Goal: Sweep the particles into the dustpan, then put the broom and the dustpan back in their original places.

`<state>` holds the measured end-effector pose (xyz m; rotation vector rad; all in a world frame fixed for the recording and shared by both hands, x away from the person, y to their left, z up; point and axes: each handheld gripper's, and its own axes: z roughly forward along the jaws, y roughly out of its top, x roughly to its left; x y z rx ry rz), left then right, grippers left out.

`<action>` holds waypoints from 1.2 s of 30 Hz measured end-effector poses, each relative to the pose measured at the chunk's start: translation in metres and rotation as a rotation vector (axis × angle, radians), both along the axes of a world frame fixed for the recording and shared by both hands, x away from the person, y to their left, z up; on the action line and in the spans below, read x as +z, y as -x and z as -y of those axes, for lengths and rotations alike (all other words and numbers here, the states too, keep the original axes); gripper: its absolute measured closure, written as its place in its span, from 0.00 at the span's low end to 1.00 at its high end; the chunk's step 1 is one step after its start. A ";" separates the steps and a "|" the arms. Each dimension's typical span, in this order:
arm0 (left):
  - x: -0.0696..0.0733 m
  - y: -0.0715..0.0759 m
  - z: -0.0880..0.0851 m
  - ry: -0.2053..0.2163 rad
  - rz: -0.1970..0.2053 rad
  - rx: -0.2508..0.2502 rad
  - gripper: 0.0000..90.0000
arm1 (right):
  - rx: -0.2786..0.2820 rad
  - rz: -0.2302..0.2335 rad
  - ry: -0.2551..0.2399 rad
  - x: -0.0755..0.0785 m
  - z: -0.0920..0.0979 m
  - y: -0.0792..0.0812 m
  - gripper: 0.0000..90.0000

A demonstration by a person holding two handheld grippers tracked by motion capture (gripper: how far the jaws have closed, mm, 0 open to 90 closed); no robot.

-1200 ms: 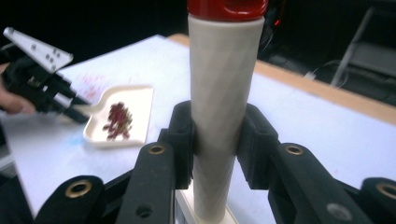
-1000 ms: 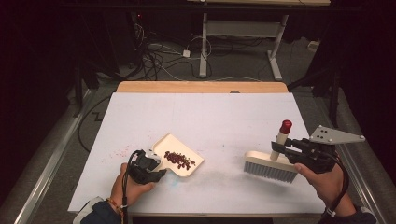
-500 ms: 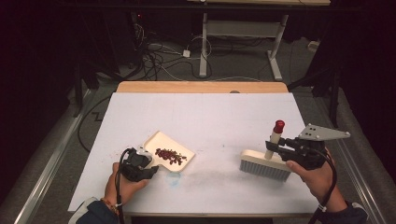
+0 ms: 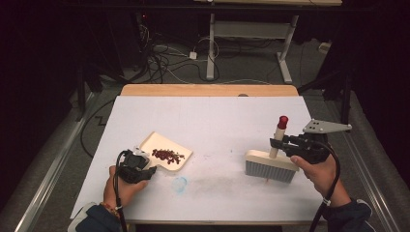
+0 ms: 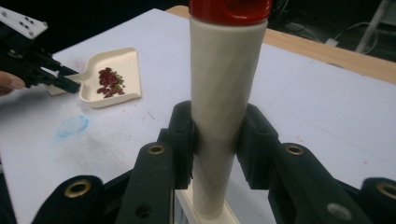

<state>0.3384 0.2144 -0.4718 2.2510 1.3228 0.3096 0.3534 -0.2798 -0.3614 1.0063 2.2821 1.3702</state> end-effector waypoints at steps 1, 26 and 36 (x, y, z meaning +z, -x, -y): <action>0.000 -0.001 -0.001 0.000 0.002 0.008 0.71 | 0.000 -0.006 -0.007 -0.001 0.001 -0.002 0.77; -0.005 -0.020 -0.016 0.050 0.026 0.243 0.69 | -0.193 -0.146 0.016 -0.031 -0.003 -0.080 0.72; -0.004 -0.012 -0.009 0.068 0.018 0.191 0.60 | -0.252 -0.199 0.068 -0.049 -0.009 -0.106 0.70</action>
